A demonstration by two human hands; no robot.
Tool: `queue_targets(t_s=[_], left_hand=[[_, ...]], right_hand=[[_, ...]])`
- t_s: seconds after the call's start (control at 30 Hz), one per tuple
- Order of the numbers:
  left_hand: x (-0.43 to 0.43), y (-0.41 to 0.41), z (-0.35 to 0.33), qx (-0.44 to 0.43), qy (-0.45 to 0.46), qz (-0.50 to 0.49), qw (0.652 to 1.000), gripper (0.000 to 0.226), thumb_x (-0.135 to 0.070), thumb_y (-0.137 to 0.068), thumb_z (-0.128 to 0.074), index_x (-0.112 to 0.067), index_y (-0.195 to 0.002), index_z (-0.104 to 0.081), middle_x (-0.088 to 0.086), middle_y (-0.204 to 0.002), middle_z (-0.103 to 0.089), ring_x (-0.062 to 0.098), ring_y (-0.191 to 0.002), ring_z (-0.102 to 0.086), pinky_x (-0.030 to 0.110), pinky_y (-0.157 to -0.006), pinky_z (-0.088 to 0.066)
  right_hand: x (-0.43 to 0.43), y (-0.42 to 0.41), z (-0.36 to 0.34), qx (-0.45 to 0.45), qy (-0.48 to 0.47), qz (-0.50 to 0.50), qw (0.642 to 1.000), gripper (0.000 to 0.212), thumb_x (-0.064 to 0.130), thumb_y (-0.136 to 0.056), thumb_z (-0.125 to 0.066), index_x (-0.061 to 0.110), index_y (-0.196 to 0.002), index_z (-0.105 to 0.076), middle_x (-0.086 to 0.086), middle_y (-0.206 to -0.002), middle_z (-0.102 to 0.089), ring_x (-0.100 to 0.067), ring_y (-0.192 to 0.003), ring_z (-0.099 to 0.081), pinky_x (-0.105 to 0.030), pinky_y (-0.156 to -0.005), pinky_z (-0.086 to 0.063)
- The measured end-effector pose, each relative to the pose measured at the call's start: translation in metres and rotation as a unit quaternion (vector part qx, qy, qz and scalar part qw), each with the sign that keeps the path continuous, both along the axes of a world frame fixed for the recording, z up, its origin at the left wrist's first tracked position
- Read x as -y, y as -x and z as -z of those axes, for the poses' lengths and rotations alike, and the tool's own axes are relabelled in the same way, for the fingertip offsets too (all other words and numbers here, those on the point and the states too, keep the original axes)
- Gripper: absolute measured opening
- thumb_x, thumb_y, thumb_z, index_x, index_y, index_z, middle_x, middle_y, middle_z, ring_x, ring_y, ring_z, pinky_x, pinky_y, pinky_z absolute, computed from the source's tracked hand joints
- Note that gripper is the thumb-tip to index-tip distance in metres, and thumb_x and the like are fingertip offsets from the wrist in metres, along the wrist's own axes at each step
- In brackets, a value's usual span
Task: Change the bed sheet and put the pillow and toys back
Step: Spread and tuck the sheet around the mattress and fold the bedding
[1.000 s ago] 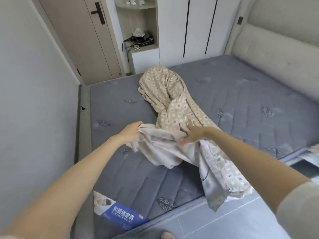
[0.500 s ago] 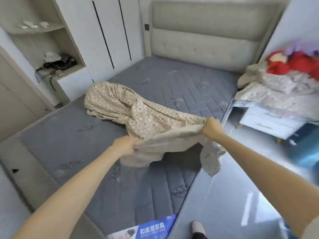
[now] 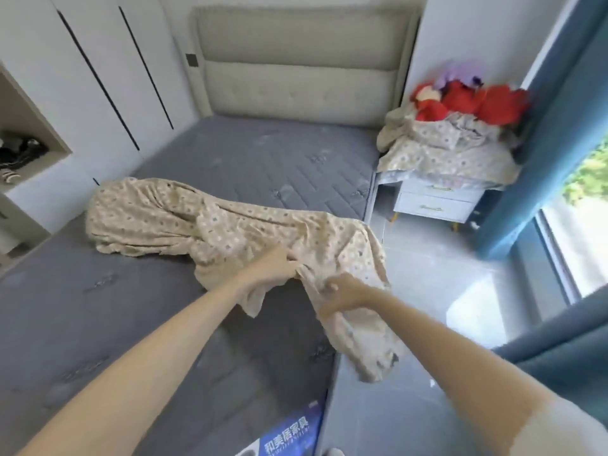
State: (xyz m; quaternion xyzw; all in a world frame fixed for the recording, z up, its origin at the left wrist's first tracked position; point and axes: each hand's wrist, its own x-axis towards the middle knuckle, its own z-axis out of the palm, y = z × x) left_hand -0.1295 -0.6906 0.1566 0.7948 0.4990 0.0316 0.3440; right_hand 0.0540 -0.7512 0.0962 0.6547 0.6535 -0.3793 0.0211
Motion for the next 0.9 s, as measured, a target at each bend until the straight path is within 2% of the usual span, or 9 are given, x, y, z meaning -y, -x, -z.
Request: queue_targets(t_s=[0.03, 0.1, 0.2, 0.3, 0.43, 0.63, 0.7, 0.8, 0.9], left_hand=[[0.0, 0.0, -0.001, -0.012, -0.011, 0.01, 1.0, 0.014, -0.01, -0.076, -0.056, -0.009, -0.062, -0.057, -0.001, -0.059, -0.047, 0.015, -0.06, -0.041, 0.026, -0.054, -0.03], [-0.003, 0.007, -0.007, -0.036, -0.041, 0.053, 0.997, 0.012, -0.016, -0.075, -0.069, -0.007, -0.081, -0.065, 0.002, -0.075, -0.058, 0.017, -0.073, -0.051, 0.028, -0.062, -0.037], [-0.013, 0.033, -0.009, -0.166, -0.115, 0.101, 0.974, 0.033, -0.018, -0.076, -0.07, -0.018, -0.108, -0.061, 0.0, -0.099, -0.062, 0.02, -0.091, -0.059, 0.029, -0.069, -0.044], [-0.017, 0.063, 0.007, -0.277, -0.192, 0.075, 0.938, 0.009, -0.01, -0.085, -0.052, -0.009, -0.094, -0.055, 0.002, -0.088, -0.051, 0.021, -0.076, -0.053, 0.032, -0.058, -0.039], [-0.031, 0.095, 0.035, -0.083, -0.02, 0.008, 0.996, 0.023, 0.006, -0.085, -0.038, -0.007, -0.085, -0.057, 0.005, -0.09, -0.053, 0.026, -0.088, -0.052, 0.03, -0.066, -0.037], [-0.026, 0.121, 0.058, -0.015, 0.076, 0.111, 0.991, 0.039, 0.003, -0.094, -0.033, -0.014, -0.127, -0.045, -0.004, -0.128, -0.045, 0.02, -0.126, -0.044, 0.021, -0.084, -0.037], [-0.025, 0.132, 0.06, -0.045, 0.075, 0.151, 0.985, 0.028, -0.024, -0.095, -0.052, -0.019, -0.122, -0.046, -0.005, -0.126, -0.049, 0.019, -0.124, -0.048, 0.023, -0.084, -0.041], [-0.026, 0.153, 0.059, -0.203, -0.002, 0.268, 0.942, 0.072, -0.06, -0.075, -0.069, -0.023, -0.132, -0.044, -0.007, -0.125, -0.055, 0.016, -0.112, -0.054, 0.025, -0.074, -0.043], [-0.025, 0.161, 0.064, -0.282, -0.133, 0.292, 0.904, 0.029, -0.042, -0.092, -0.054, -0.015, -0.101, -0.051, 0.006, -0.103, -0.062, 0.022, -0.088, -0.058, 0.032, -0.061, -0.039]], right_hand=[[0.001, 0.009, 0.006, -0.029, -0.023, 0.03, 0.999, 0.021, 0.03, -0.081, -0.069, 0.014, -0.09, -0.059, -0.006, -0.097, -0.056, -0.025, -0.097, -0.053, -0.031, -0.074, -0.04], [0.003, 0.018, 0.011, -0.078, -0.076, 0.116, 0.987, 0.018, 0.01, -0.084, -0.052, 0.012, -0.067, -0.047, -0.005, -0.074, -0.051, -0.024, -0.078, -0.05, -0.03, -0.061, -0.035], [0.0, 0.02, 0.004, -0.099, -0.134, 0.206, 0.964, 0.021, -0.001, -0.082, -0.04, 0.01, -0.066, -0.045, -0.003, -0.067, -0.048, -0.023, -0.068, -0.046, -0.031, -0.057, -0.032], [-0.001, 0.022, -0.008, -0.122, -0.169, 0.264, 0.942, 0.028, -0.004, -0.08, -0.036, 0.013, -0.059, -0.043, 0.002, -0.056, -0.043, -0.014, -0.054, -0.039, -0.022, -0.046, -0.026], [0.015, 0.019, -0.015, -0.148, -0.199, 0.364, 0.898, 0.045, -0.009, -0.078, -0.033, 0.026, -0.051, -0.04, 0.007, -0.051, -0.04, -0.012, -0.05, -0.038, -0.013, -0.036, -0.027], [0.059, 0.04, 0.009, -0.043, -0.178, 0.324, 0.928, 0.029, 0.005, -0.087, -0.036, 0.02, -0.087, -0.061, 0.001, -0.081, -0.055, -0.024, -0.079, -0.052, -0.024, -0.058, -0.036], [0.07, 0.054, 0.018, -0.003, -0.123, 0.284, 0.951, 0.019, 0.03, -0.087, -0.041, 0.02, -0.097, -0.053, 0.003, -0.088, -0.054, -0.026, -0.092, -0.052, -0.03, -0.068, -0.036], [0.086, 0.075, 0.029, 0.088, -0.012, 0.176, 0.98, 0.051, 0.044, -0.075, -0.056, 0.021, -0.118, -0.039, 0.004, -0.106, -0.043, -0.024, -0.099, -0.037, -0.035, -0.082, -0.033], [0.093, 0.091, 0.038, 0.162, -0.02, 0.099, 0.982, 0.057, 0.025, -0.077, -0.066, 0.014, -0.125, -0.038, -0.007, -0.117, -0.045, -0.028, -0.101, -0.04, -0.036, -0.083, -0.04]])
